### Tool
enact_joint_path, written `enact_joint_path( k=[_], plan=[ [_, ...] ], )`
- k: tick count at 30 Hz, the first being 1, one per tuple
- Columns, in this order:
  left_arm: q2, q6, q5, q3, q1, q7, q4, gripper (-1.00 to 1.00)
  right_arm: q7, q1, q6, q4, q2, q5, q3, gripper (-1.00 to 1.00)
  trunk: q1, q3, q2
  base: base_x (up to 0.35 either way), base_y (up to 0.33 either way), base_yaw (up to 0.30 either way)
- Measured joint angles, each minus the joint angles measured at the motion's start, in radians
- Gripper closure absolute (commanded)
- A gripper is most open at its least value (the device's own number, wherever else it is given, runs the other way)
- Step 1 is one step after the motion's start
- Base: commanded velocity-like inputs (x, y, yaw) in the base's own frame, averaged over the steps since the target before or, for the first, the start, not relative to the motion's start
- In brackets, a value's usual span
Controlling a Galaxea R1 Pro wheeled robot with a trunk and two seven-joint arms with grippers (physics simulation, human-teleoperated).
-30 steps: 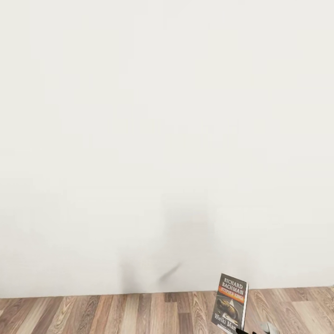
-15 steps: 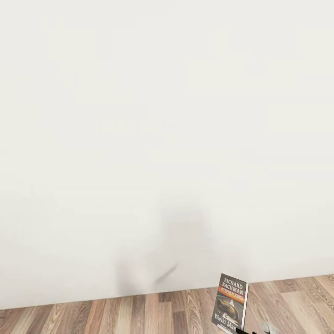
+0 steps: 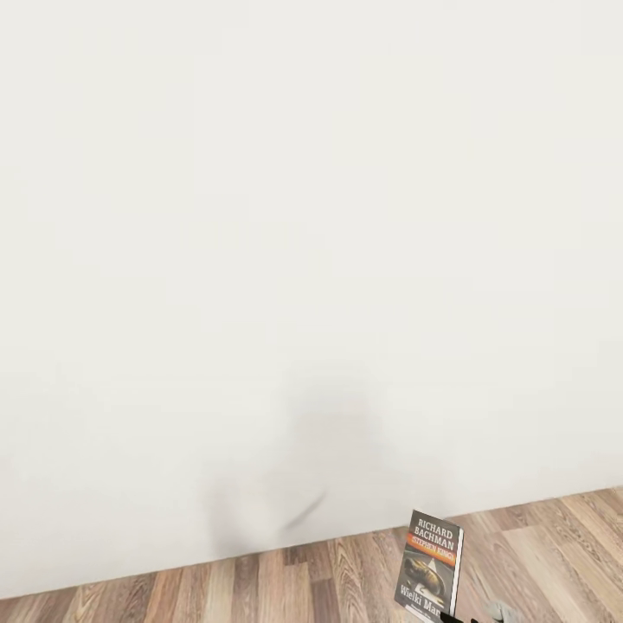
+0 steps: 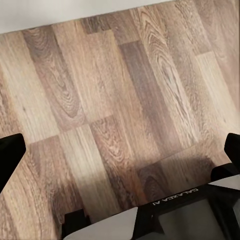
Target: In the bedroom, move the book from the bed onto either nightstand, and place the two sandals side by side next to the bed.
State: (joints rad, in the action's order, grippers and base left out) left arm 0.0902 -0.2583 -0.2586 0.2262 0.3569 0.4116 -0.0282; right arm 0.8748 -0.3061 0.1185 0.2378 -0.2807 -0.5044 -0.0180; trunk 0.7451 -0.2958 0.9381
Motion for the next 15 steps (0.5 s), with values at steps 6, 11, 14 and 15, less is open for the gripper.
enact_joint_path(
  k=[6,11,14,15],
  plan=[
    [0.000,0.000,0.000,0.000,0.000,0.000,0.000,-1.00,0.000,0.000,0.000,0.000,0.000,0.000,0.000,1.00,0.000,0.000,0.000,0.000,0.000,-0.198],
    [0.000,0.000,0.000,0.000,0.000,0.000,0.000,-1.00,0.000,0.000,0.000,0.000,0.000,0.000,0.000,1.00,0.000,0.000,0.000,0.000,0.000,-0.201],
    [0.000,0.000,0.000,0.000,0.000,0.000,0.000,-1.00,0.000,0.000,0.000,0.000,0.000,0.000,0.000,1.00,0.000,0.000,0.000,0.047,0.000,-0.200],
    [0.000,0.000,0.000,0.000,0.000,0.000,0.000,-1.00,0.000,0.000,0.000,0.000,0.000,0.000,0.001,1.00,0.000,0.000,0.000,0.194,0.000,-0.200]
  ],
)
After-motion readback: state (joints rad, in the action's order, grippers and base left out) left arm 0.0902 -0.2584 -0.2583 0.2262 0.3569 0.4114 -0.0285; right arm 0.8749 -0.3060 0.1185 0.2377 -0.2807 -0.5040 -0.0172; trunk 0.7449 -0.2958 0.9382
